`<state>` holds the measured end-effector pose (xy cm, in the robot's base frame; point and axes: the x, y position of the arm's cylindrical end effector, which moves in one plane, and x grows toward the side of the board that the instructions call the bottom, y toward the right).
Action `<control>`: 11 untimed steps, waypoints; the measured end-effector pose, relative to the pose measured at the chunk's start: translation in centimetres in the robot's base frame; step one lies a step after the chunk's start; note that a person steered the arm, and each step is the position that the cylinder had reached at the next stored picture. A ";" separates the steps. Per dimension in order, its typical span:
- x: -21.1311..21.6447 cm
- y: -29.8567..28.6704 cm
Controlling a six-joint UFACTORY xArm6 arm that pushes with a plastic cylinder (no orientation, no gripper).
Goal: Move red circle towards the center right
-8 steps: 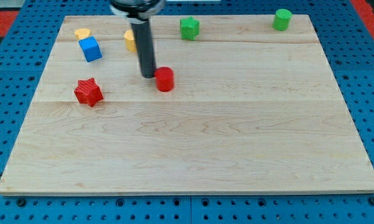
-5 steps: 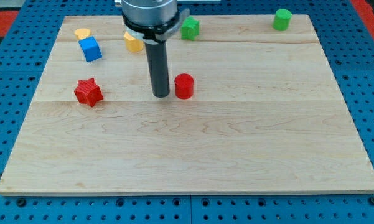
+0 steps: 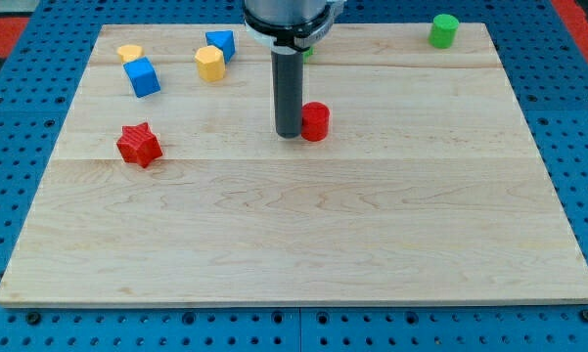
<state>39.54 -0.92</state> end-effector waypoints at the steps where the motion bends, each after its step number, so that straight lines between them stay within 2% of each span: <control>1: -0.2 0.2; 3: -3.8 2.0; 4: -4.3 4.2; 7: 0.4 11.2; 11: 1.3 2.1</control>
<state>40.84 1.20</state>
